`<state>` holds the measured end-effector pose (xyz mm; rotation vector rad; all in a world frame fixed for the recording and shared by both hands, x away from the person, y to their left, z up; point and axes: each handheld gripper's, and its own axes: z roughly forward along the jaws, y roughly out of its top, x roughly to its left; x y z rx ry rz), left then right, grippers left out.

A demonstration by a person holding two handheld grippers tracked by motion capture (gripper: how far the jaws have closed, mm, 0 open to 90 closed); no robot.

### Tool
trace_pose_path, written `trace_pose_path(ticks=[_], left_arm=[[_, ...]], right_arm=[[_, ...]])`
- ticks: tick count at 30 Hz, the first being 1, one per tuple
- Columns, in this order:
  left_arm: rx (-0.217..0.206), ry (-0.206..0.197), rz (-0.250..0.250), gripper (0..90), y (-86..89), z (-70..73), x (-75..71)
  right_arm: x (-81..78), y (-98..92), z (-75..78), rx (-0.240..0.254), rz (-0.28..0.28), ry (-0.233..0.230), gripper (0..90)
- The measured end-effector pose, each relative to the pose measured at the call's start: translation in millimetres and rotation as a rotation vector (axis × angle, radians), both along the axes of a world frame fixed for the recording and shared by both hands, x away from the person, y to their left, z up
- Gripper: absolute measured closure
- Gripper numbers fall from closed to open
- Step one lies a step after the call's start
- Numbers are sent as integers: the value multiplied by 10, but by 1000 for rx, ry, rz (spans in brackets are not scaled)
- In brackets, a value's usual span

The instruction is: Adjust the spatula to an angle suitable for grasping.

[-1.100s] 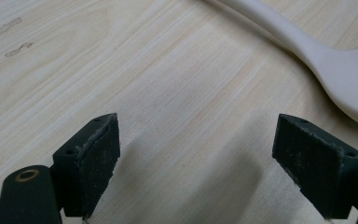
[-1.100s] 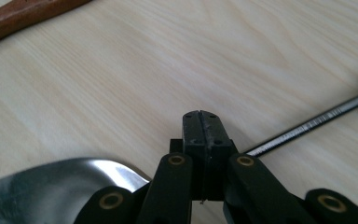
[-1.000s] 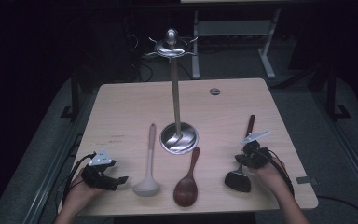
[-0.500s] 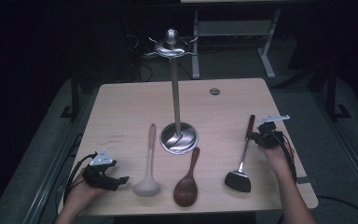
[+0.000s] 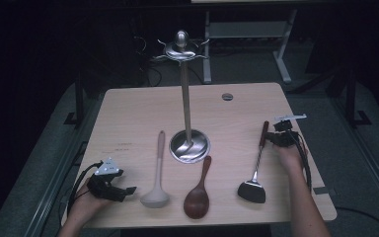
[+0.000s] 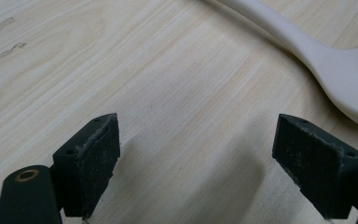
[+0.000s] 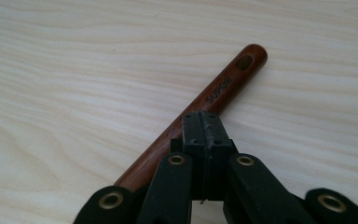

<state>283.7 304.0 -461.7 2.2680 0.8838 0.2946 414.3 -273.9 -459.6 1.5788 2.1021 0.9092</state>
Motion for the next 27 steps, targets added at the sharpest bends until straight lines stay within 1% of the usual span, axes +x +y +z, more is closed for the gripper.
trace_pose_path(ticks=[5, 7, 8, 9, 11, 12, 14, 16, 18, 21, 22, 27], left_arm=[[3, -3, -8, 147, -13, 0, 2], [4, -1, -7, 147, -16, 3, -3], [4, -1, -7, 147, -16, 3, -3], [4, -2, -8, 147, -14, 3, -2], [1, -3, -5, 148, -9, 2, -2], [1, -3, -5, 147, -9, 2, -2], [0, -1, -6, 147, -5, 4, -3], [-1, -1, -3, 147, 0, 5, -4], [-1, -2, -3, 147, 0, 5, -3], [0, -1, -3, 147, 1, 5, -4], [-1, -1, -3, 147, 1, 6, -4], [-4, -2, -1, 147, 4, 4, -2]], right_arm=[[-2, 95, 3, 7, 27, 6, 900], [0, 150, 7, -2, 51, 6, 900], [0, 150, 7, -2, 51, 6, 900], [-1, 223, 12, -3, 70, 13, 900], [2, 292, 15, -15, 95, 14, 900], [2, 292, 15, -15, 95, 14, 900], [6, 358, 14, -22, 121, 14, 900], [5, 462, 15, -15, 144, 24, 900], [7, 495, 13, -16, 154, 25, 900], [9, 591, 13, -18, 186, 28, 900], [3, 652, 12, -14, 212, 26, 900], [-19, 790, 21, -18, 257, 38, 900]])
